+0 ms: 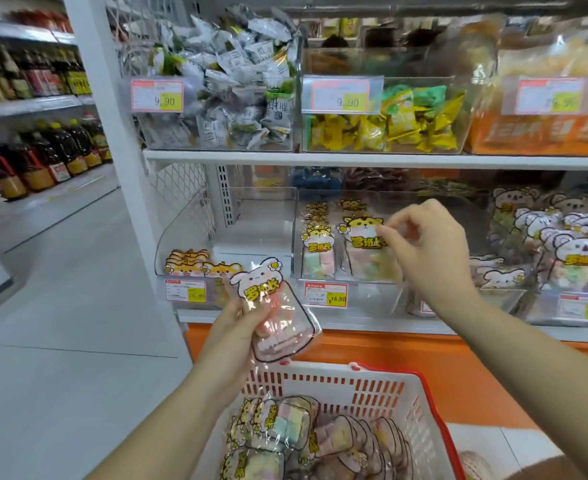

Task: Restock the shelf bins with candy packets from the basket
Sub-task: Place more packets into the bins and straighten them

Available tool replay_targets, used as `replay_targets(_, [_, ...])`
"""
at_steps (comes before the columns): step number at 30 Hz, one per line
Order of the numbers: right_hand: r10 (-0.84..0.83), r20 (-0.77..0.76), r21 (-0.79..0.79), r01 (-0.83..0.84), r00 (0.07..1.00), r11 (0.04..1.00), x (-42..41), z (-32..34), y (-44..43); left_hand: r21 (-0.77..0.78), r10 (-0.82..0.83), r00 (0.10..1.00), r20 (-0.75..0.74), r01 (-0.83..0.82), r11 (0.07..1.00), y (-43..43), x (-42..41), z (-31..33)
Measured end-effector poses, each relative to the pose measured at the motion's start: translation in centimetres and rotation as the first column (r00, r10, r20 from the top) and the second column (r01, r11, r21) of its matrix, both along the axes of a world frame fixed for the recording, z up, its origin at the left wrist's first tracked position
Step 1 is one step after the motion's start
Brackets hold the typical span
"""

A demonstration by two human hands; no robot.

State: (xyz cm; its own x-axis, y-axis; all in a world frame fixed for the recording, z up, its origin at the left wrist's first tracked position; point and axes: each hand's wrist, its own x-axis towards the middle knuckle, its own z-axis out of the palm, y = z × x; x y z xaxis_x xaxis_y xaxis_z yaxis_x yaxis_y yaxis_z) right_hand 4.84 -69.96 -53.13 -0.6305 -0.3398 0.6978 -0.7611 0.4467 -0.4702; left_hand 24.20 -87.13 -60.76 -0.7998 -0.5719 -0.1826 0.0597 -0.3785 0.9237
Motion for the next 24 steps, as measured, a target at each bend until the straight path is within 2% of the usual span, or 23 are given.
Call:
replay_targets(2, [-0.024, -0.152, 0.012, 0.026, 0.988, 1.000, -0.7, -0.9, -1.8, -0.106, 0.009, 1.000, -0.003, -0.009, 0.994, -0.7, -1.0, 0.9])
replay_targets(4, [-0.027, -0.210, -0.005, 0.026, 0.977, 1.000, -1.8, -1.5, -3.2, -0.179, 0.008, 1.000, -0.021, -0.012, 0.984, -1.5, -1.7, 1.5])
replay_targets(6, [-0.020, -0.165, 0.007, 0.021, 0.986, 1.000, -3.1, -1.7, -4.3, -0.230, 0.002, 1.000, -0.016, -0.006, 0.973, -2.2, -2.3, 1.7])
replay_targets(9, [-0.098, -0.038, 0.210, 0.104, 0.994, 0.972, -5.2, -1.9, -5.5, -0.208, -0.020, 0.999, -0.038, 0.011, 0.978, -2.7, -3.1, 1.6])
replay_targets(12, [-0.190, -0.049, 0.435, 0.192, 0.981, 0.880, -7.4, -2.6, -6.3, -0.109, -0.018, 0.998, -0.052, 0.012, 0.994, -2.8, -3.8, 1.3])
replay_targets(17, [-0.255, -0.164, 0.672, 0.297, 0.953, 0.678, -10.7, -3.1, -7.4, -0.142, 0.002, 0.998, 0.056, 0.006, 0.990, -2.2, -4.4, 1.5])
replay_targets(21, [-0.264, -0.316, 0.770, 0.409, 0.911, 0.490, -11.4, -4.0, -8.1, -0.131, -0.005, 0.997, 0.081, 0.016, 0.991, -1.9, -4.8, 1.3])
replay_targets(24, [-0.263, -0.379, 0.779, 0.459, 0.887, 0.427, -11.5, -4.4, -8.2, -0.130, -0.012, 0.998, 0.062, 0.020, 0.991, -1.8, -4.8, 1.6])
